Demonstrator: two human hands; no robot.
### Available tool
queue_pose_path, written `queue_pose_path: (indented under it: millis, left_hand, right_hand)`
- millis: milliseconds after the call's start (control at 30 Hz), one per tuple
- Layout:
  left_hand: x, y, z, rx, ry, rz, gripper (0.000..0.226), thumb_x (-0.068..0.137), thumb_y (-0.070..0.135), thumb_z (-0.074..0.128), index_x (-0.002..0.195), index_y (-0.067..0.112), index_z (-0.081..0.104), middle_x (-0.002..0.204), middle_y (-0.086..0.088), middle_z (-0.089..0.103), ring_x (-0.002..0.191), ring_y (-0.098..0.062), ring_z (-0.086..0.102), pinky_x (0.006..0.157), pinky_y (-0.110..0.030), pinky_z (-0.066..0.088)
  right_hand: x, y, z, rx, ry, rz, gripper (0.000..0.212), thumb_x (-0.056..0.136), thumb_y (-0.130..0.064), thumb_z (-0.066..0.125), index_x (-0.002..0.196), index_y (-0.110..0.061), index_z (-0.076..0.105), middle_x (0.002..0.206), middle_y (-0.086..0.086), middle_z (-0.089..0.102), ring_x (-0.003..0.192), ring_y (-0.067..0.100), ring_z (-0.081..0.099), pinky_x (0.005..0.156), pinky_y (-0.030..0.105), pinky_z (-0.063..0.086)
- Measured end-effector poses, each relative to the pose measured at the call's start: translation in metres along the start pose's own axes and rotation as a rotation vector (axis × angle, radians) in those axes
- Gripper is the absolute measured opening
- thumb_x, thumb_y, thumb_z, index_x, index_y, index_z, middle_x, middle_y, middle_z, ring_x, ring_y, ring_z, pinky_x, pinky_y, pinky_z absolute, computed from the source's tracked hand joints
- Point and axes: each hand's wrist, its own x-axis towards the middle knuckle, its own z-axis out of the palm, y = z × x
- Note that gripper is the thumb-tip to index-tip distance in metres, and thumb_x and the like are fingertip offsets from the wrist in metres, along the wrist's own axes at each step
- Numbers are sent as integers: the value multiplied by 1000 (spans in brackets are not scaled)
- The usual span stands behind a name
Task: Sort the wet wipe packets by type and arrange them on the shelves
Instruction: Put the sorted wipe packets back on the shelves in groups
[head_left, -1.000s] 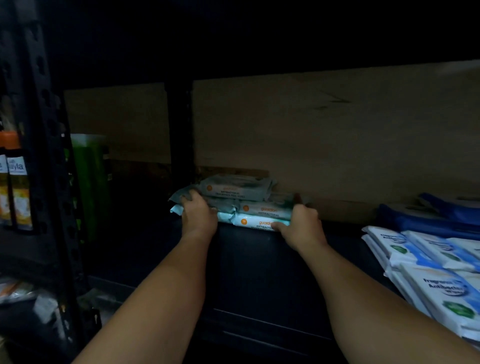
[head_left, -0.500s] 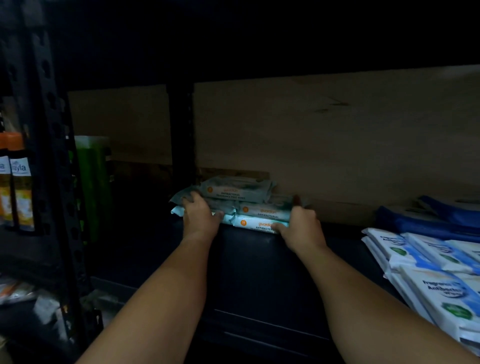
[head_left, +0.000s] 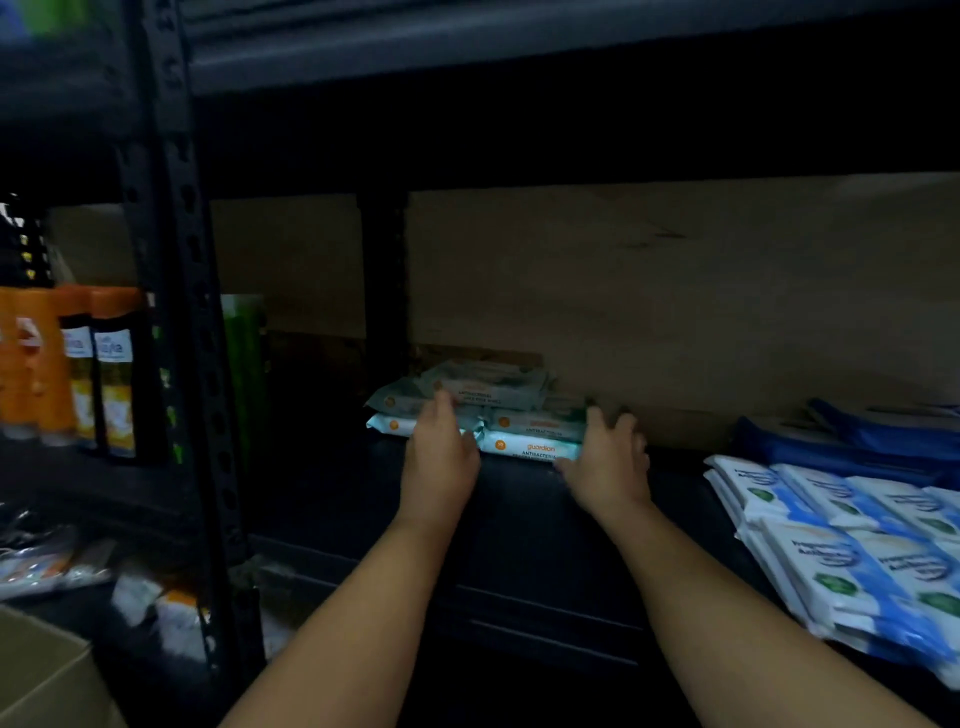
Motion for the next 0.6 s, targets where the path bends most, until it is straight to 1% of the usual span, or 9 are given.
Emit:
queue_pose_path:
  millis: [67, 100, 200, 267, 333, 400, 467, 500, 600]
  left_hand:
    - [-29, 15, -15, 12, 20, 135, 29, 91, 10, 65, 118, 15, 55, 115, -3, 61, 103, -23, 60, 83, -37, 51]
    - [-44, 21, -24, 49, 43, 200, 28, 90, 12, 66, 116, 16, 57, 112, -2, 62, 100, -22, 61, 80, -37, 52]
    - [-98, 36, -51, 220, 101, 435, 28, 86, 13, 68, 114, 14, 63, 100, -2, 64, 87, -24, 60, 70, -39, 52]
    - [-139, 39, -65, 260, 90, 511, 26, 88, 16, 63, 114, 14, 64, 99, 0, 64, 85, -22, 58, 70, -39, 49]
    - [-176, 36, -75, 233, 59, 511, 24, 90, 18, 60, 114, 15, 64, 100, 1, 64, 86, -21, 57, 72, -38, 47]
    - [-212, 27, -80, 221, -7, 473, 23, 91, 18, 58, 113, 17, 63, 99, 4, 62, 87, -19, 56, 73, -36, 46]
    - [-247, 16, -78, 217, -130, 408, 23, 91, 20, 57, 114, 22, 59, 101, 8, 60, 90, -15, 55, 76, -32, 46]
    - [-267, 8, -75, 226, -219, 369, 25, 92, 22, 57, 117, 24, 58, 104, 10, 60, 93, -13, 55, 79, -30, 46]
    - [-324, -20, -58, 268, -503, 238, 31, 94, 26, 54, 126, 28, 53, 114, 11, 59, 107, -14, 52, 89, -32, 45]
  right_hand:
    - [-29, -7, -9, 22, 55, -101, 70, 86, -33, 75, 146, -22, 41, 142, 13, 30, 130, 35, 34, 107, 47, 41]
    - [-47, -10, -14, 55, 70, -146, 65, 86, -33, 75, 143, -21, 46, 140, 11, 34, 128, 33, 34, 106, 45, 42]
    - [-115, -13, -29, 112, 91, -264, 44, 88, -29, 72, 129, -19, 58, 124, 5, 47, 118, 26, 40, 101, 36, 43]
    - [-160, -9, -35, 158, 158, -361, 33, 86, -23, 72, 118, -17, 64, 113, 3, 53, 109, 22, 45, 95, 33, 46]
    - [-202, -2, -34, 224, 220, -453, 24, 85, -17, 72, 109, -15, 68, 105, 1, 56, 101, 18, 48, 90, 29, 47]
    - [-242, 8, -25, 238, 182, -485, 22, 88, -16, 70, 109, -16, 67, 104, -3, 56, 101, 14, 49, 88, 22, 45]
    - [-273, 24, -9, 214, 63, -443, 25, 91, -18, 68, 116, -18, 65, 109, -7, 54, 106, 9, 46, 90, 16, 40]
    - [-288, 35, 1, 205, -10, -411, 26, 93, -19, 66, 119, -20, 64, 112, -8, 54, 109, 8, 45, 92, 15, 38]
    - [-327, 72, 37, 188, -233, -261, 30, 96, -21, 62, 127, -21, 61, 120, -5, 54, 117, 12, 46, 96, 19, 39]
